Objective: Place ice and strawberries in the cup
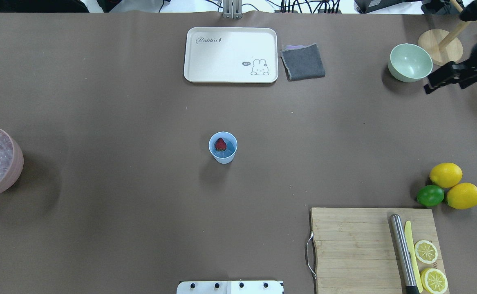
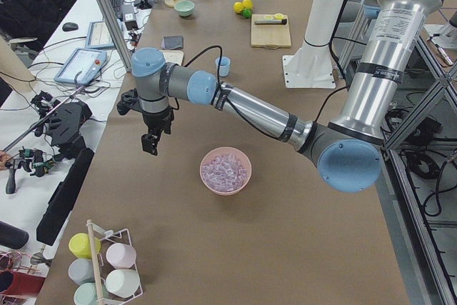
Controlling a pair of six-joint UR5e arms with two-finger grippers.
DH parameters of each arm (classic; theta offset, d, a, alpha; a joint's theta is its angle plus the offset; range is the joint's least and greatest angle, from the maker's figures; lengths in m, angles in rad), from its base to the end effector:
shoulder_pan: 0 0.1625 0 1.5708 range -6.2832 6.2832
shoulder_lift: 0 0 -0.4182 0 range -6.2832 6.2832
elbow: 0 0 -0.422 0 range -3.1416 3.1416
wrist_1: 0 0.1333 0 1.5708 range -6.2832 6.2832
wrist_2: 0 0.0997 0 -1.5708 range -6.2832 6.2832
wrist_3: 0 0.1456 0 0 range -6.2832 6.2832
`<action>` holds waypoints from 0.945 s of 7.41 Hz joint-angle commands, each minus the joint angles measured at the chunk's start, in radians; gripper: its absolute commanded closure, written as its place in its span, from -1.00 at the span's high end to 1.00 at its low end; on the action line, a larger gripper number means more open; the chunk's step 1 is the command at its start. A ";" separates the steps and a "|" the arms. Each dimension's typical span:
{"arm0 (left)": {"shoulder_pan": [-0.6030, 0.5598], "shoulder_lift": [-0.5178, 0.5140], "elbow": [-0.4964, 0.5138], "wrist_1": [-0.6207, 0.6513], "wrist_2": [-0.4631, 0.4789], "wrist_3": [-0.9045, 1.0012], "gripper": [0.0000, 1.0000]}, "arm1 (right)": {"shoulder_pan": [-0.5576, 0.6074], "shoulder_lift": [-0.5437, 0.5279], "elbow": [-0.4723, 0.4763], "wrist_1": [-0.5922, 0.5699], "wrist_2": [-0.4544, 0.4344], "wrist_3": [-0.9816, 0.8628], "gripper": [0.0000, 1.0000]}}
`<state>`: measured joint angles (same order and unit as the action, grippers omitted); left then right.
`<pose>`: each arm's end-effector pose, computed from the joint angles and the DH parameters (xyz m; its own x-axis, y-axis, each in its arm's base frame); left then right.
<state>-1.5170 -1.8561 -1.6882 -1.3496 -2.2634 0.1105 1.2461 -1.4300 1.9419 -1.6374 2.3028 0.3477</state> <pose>-0.0067 -0.6255 0.4906 0.7518 0.2638 -0.6043 -0.1366 0.9589 0.2487 -0.1456 -0.5453 0.4246 0.6745 -0.1882 0.7138 0.0618 0.9780 0.1994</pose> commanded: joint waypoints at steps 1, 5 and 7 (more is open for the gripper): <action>-0.048 0.068 0.032 0.018 -0.004 0.099 0.93 | 0.212 -0.145 -0.067 -0.002 0.024 -0.337 1.00; -0.043 0.143 0.071 -0.041 -0.007 0.037 0.94 | 0.319 -0.144 -0.135 -0.125 0.004 -0.515 1.00; -0.045 0.149 0.105 -0.143 -0.005 0.028 0.94 | 0.319 -0.145 -0.146 -0.127 0.009 -0.515 1.00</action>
<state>-1.5613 -1.7107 -1.6054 -1.4369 -2.2699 0.1455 1.5635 -1.5743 1.8015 -1.7608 2.3093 -0.1656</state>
